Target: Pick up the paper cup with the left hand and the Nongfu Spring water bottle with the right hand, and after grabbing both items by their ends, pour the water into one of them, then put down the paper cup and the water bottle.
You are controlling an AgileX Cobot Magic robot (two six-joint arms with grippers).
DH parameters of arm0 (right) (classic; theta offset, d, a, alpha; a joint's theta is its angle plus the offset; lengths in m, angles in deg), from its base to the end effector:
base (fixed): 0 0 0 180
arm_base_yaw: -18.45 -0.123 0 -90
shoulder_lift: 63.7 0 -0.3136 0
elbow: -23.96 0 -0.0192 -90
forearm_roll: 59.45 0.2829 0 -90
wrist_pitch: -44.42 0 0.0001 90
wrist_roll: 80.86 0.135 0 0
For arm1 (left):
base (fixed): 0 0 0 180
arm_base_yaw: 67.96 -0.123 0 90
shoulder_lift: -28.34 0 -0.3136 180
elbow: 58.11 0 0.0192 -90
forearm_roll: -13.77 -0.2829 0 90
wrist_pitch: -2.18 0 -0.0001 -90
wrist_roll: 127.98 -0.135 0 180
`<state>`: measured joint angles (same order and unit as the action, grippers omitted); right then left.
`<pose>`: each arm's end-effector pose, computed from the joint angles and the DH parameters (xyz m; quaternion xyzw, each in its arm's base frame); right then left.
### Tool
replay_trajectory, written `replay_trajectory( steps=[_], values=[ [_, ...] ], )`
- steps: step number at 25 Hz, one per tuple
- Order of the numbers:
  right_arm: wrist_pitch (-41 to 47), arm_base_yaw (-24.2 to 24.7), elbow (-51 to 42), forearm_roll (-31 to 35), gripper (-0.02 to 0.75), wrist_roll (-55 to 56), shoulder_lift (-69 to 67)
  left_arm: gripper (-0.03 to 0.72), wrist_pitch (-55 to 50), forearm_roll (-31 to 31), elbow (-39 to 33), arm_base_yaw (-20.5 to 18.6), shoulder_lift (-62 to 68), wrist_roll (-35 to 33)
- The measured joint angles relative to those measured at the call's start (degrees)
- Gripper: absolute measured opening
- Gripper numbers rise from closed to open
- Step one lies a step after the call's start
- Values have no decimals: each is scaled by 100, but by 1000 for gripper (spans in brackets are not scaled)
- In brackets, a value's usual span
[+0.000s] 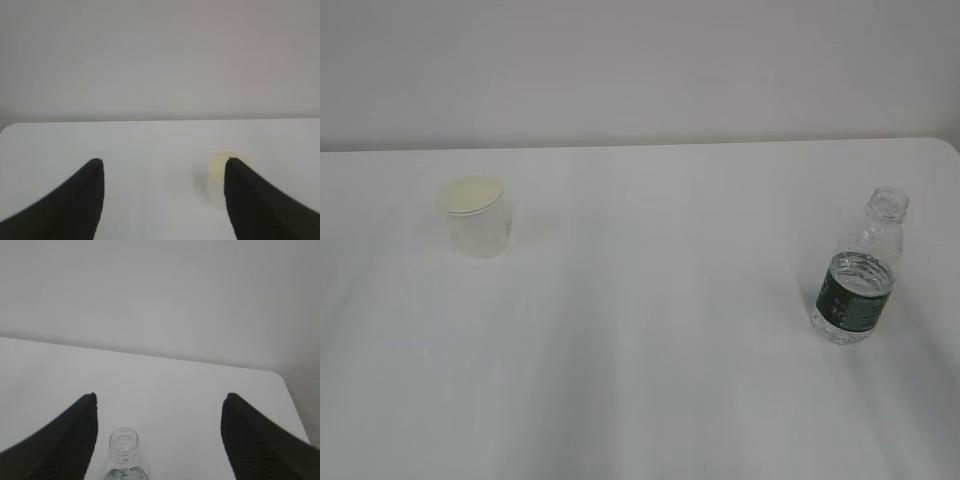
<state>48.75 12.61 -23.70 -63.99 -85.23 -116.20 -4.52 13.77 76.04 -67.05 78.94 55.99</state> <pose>0.2206 0.0217 0.3069 -0.0996 0.7843 -0.0187 0.6121 0.2156 -0.0034 0.3218 -0.0209 0.7831 -0.0265 0.6209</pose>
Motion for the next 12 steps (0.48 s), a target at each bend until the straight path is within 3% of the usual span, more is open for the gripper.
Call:
replay_trajectory(
  steps=[7, 12],
  values=[
    [-557, 0, -197, 0, 574, 25, -417, 531, 385, -50, -39, 0, 578, 0],
    [-1179, 0, -595, 0, 574, 206, -555, 525, 923, 0, -501, 0, 926, 0]
  ],
)
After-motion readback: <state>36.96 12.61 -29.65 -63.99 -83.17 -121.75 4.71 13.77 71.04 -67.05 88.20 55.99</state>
